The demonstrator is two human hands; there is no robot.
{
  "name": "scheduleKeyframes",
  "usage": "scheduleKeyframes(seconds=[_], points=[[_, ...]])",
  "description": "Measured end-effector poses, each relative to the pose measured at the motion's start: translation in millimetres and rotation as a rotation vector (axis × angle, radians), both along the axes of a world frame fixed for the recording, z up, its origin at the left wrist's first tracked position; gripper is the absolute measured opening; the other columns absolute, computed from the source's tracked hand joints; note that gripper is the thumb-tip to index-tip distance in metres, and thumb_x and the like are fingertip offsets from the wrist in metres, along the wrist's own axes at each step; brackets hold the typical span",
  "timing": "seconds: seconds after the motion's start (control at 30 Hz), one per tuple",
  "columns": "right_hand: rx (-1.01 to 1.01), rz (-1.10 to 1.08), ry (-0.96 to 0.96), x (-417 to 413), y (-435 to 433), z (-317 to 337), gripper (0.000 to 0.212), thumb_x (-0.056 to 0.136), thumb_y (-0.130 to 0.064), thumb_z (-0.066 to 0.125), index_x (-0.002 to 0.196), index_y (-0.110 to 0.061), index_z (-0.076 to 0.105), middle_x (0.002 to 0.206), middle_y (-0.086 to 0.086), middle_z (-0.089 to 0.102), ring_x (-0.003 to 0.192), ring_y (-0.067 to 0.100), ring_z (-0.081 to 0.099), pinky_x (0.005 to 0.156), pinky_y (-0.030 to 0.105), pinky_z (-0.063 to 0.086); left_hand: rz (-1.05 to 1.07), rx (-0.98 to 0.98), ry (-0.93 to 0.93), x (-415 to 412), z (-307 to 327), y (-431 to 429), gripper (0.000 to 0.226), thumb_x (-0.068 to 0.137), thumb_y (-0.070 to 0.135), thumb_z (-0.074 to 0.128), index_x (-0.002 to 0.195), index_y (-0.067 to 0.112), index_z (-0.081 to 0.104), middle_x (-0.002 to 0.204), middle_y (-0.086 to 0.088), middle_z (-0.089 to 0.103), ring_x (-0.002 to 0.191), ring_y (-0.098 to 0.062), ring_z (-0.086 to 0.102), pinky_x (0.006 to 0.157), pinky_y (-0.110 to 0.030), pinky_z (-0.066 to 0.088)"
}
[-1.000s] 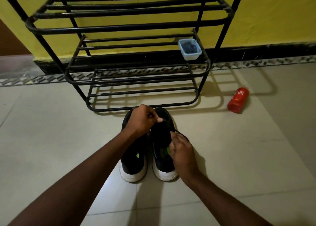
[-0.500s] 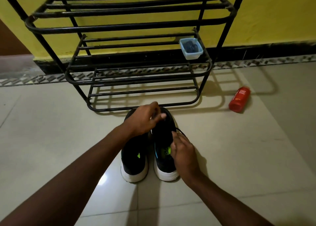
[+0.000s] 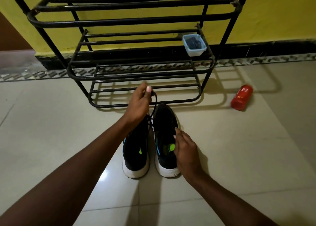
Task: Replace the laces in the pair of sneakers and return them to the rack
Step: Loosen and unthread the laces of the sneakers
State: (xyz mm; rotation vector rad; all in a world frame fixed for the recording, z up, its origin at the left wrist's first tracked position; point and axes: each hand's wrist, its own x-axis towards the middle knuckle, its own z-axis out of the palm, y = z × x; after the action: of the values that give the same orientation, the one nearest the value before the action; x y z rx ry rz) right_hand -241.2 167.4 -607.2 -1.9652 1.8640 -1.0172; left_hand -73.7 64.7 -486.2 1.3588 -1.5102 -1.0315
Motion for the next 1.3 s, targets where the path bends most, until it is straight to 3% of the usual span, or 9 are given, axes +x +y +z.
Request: scheduleKeyframes(seconds=[0.1, 0.2, 0.4, 0.53, 0.63, 0.97, 1.03, 1.2, 1.3], points=[[-0.015, 0.007, 0.003, 0.6, -0.5, 0.7, 0.04, 0.089, -0.004, 0.051, 0.126, 0.002, 0.064, 0.11, 0.019, 0.07, 0.098, 0.032, 0.071, 0.083, 0.043, 0.06, -0.182, -0.24, -0.679, 15.8, -7.3, -10.1, 0.029, 0.101, 0.047, 0.052, 0.094, 0.023, 0.066, 0.083, 0.005, 0.062, 0.076, -0.014, 0.062, 0.061, -0.027, 0.046], [-0.023, 0.02, 0.007, 0.5, -1.1, -0.4, 0.038, 0.089, -0.004, 0.052, 0.124, 0.004, 0.065, 0.108, 0.02, 0.071, 0.097, 0.032, 0.071, 0.082, 0.042, 0.061, -0.323, -0.115, -1.033, 17.0, -10.4, -6.1, 0.036, 0.088, 0.057, 0.066, 0.093, 0.022, 0.075, 0.092, 0.001, 0.05, 0.088, -0.018, 0.055, 0.068, -0.034, 0.049], [-0.006, 0.034, 0.008, -1.6, -3.2, 8.2, 0.041, 0.097, -0.02, 0.044, 0.122, 0.003, 0.066, 0.108, 0.018, 0.07, 0.099, 0.032, 0.069, 0.086, 0.038, 0.058, -0.393, -0.066, -1.097, 20.7, -21.8, 5.5, 0.043, 0.083, 0.064, 0.066, 0.105, 0.028, 0.075, 0.114, 0.001, 0.046, 0.109, -0.02, 0.053, 0.082, -0.038, 0.05], [0.05, 0.08, -0.075, -7.0, -12.5, 20.6, 0.043, 0.088, -0.006, 0.062, 0.132, -0.003, 0.061, 0.127, 0.014, 0.062, 0.118, 0.027, 0.06, 0.102, 0.037, 0.05, -0.43, -0.086, -1.12, 14.1, -26.0, 13.1, 0.07, 0.075, 0.073, 0.063, 0.13, 0.03, 0.057, 0.128, 0.006, 0.057, 0.117, -0.022, 0.059, 0.1, -0.042, 0.044], [0.138, 0.112, -0.057, -5.9, -31.7, 33.0, 0.049, 0.083, -0.007, 0.066, 0.132, -0.008, 0.061, 0.132, 0.008, 0.057, 0.122, 0.024, 0.055, 0.106, 0.035, 0.046, -0.49, -0.073, -1.188, 12.4, -28.3, 15.3, 0.086, 0.065, 0.088, 0.052, 0.127, 0.029, 0.058, 0.121, 0.004, 0.066, 0.114, -0.021, 0.062, 0.102, -0.044, 0.041], [0.33, 0.261, 0.32, 7.9, -81.0, 72.3, 0.014, 0.086, -0.008, 0.064, 0.096, -0.015, 0.07, 0.109, 0.005, 0.055, 0.099, 0.024, 0.056, 0.074, 0.029, 0.045, -0.548, -0.106, -1.278, 8.1, -36.0, 16.4, 0.087, 0.064, 0.09, 0.055, 0.13, 0.033, 0.055, 0.126, 0.003, 0.064, 0.118, -0.023, 0.06, 0.105, -0.049, 0.034], [0.292, 0.22, 0.228, 7.5, -83.8, 65.4, 0.013, 0.084, -0.006, 0.064, 0.082, -0.019, 0.063, 0.097, 0.003, 0.058, 0.092, 0.022, 0.058, 0.072, 0.028, 0.044, -0.548, -0.09, -1.287, 4.1, -35.4, 18.3, 0.084, 0.067, 0.087, 0.06, 0.129, 0.031, 0.056, 0.126, 0.001, 0.064, 0.118, -0.025, 0.059, 0.104, -0.048, 0.033], [0.426, -0.26, -0.601, 4.0, -86.9, 52.0, 0.018, 0.085, 0.002, 0.06, 0.08, -0.015, 0.063, 0.082, 0.004, 0.067, 0.077, 0.022, 0.062, 0.064, 0.024, 0.044, -0.544, -0.047, -1.324, 1.3, -38.5, 18.2, 0.085, 0.065, 0.088, 0.061, 0.124, 0.028, 0.057, 0.117, 0.0, 0.066, 0.111, -0.025, 0.06, 0.098, -0.046, 0.034], [0.534, -0.182, -0.81, 1.5, -90.5, 53.5, 0.029, 0.083, 0.011, 0.049, 0.075, -0.013, 0.063, 0.067, 0.005, 0.059, 0.058, 0.018, 0.051, 0.043, 0.019, 0.035, -0.536, -0.058, -1.318, -0.4, -40.7, 20.1, 0.083, 0.064, 0.087, 0.063, 0.122, 0.028, 0.058, 0.112, 0.0, 0.068, 0.108, -0.025, 0.062, 0.097, -0.045, 0.033]])
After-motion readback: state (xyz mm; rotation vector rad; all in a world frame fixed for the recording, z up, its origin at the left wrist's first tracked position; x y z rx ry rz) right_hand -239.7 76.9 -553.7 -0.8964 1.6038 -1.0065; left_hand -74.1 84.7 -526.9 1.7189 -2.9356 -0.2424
